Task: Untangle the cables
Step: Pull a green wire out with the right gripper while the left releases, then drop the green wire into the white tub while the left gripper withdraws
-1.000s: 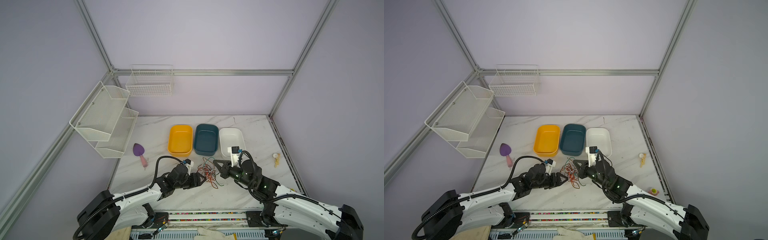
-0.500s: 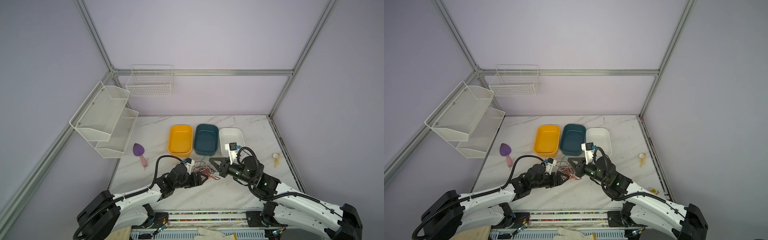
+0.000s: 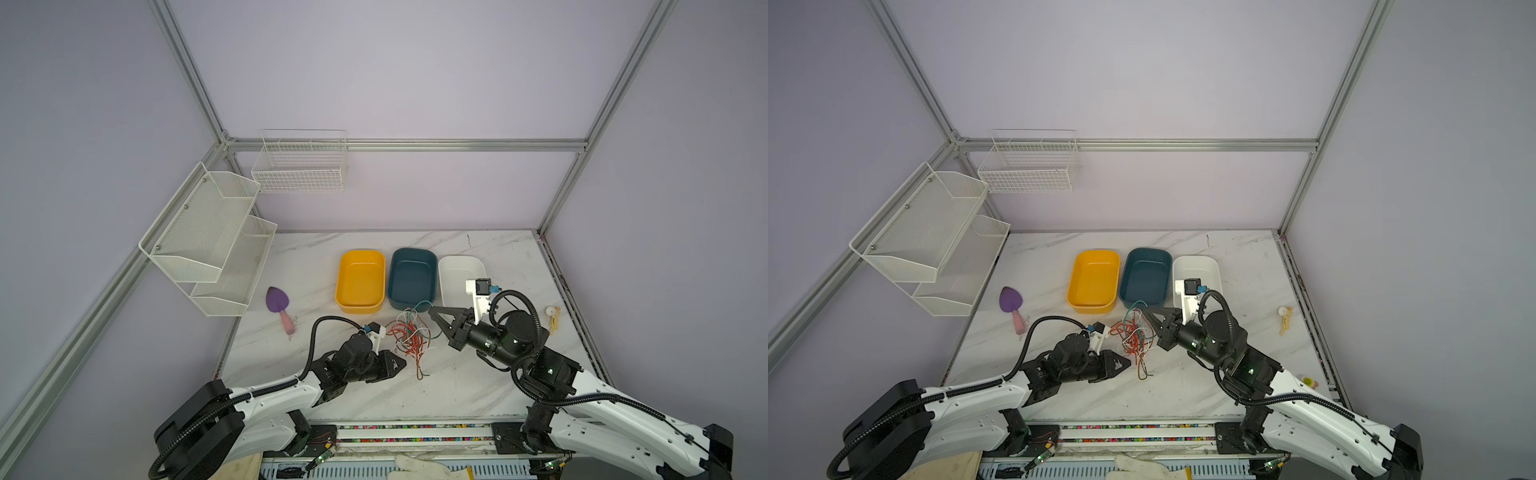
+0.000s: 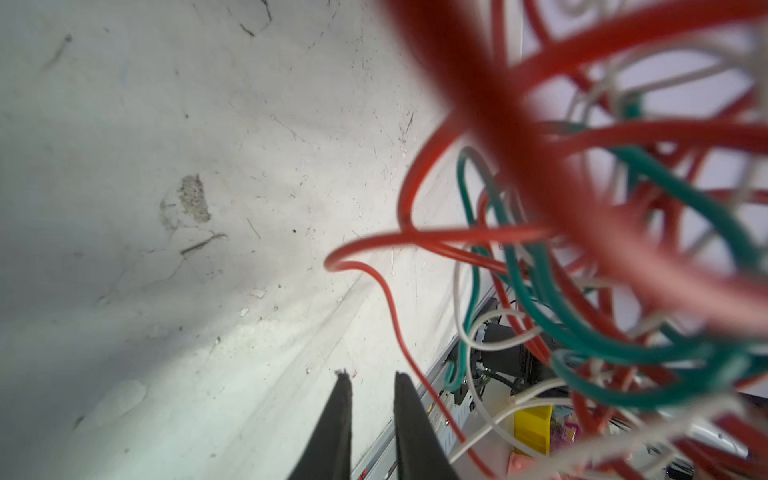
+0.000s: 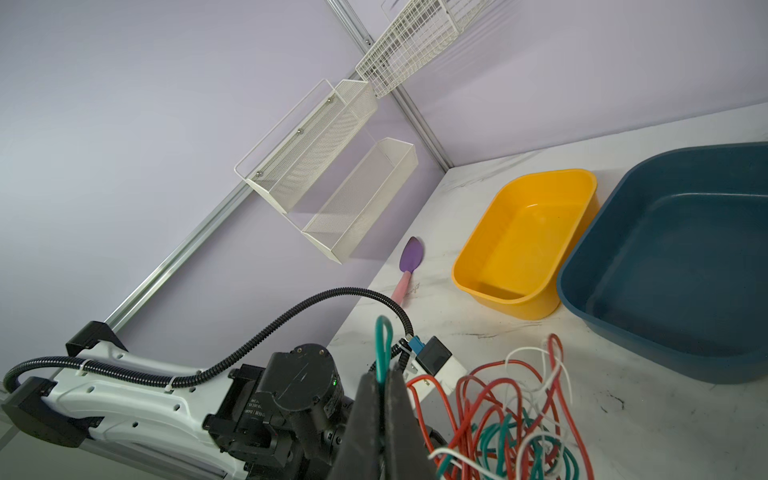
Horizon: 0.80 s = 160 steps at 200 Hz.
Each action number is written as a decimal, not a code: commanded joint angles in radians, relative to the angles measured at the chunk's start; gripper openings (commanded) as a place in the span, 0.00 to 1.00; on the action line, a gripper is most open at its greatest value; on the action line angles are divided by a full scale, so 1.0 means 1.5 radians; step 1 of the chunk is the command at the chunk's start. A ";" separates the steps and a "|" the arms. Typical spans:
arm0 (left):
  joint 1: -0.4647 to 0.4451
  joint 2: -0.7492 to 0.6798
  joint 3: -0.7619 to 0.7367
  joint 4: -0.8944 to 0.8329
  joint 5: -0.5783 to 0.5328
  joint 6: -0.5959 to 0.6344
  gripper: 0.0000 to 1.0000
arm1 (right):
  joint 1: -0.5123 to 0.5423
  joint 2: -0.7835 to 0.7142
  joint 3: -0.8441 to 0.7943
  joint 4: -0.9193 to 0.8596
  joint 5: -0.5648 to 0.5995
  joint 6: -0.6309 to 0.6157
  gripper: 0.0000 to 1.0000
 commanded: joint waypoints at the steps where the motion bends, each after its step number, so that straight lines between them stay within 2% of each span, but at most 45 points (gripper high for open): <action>1: -0.001 0.001 -0.025 0.026 -0.003 0.008 0.12 | -0.004 -0.019 0.024 -0.009 0.022 -0.006 0.00; 33: -0.001 -0.001 -0.028 0.016 -0.007 0.013 0.00 | -0.003 -0.029 0.026 -0.058 0.083 0.022 0.00; 65: 0.000 -0.012 -0.034 -0.008 -0.030 0.020 0.00 | -0.004 -0.053 0.030 -0.060 0.083 0.022 0.00; 88: 0.000 -0.019 -0.037 -0.024 -0.050 0.022 0.00 | -0.004 -0.040 0.067 -0.070 0.044 0.003 0.00; 116: 0.001 -0.022 -0.036 -0.032 -0.061 0.022 0.00 | -0.003 -0.008 0.125 -0.132 0.061 -0.045 0.00; 155: 0.004 -0.048 -0.022 -0.064 -0.076 0.035 0.00 | -0.003 -0.025 0.129 -0.152 0.097 -0.045 0.00; 160: 0.006 -0.053 -0.017 -0.075 -0.078 0.040 0.03 | -0.003 -0.023 0.130 -0.156 0.102 -0.046 0.00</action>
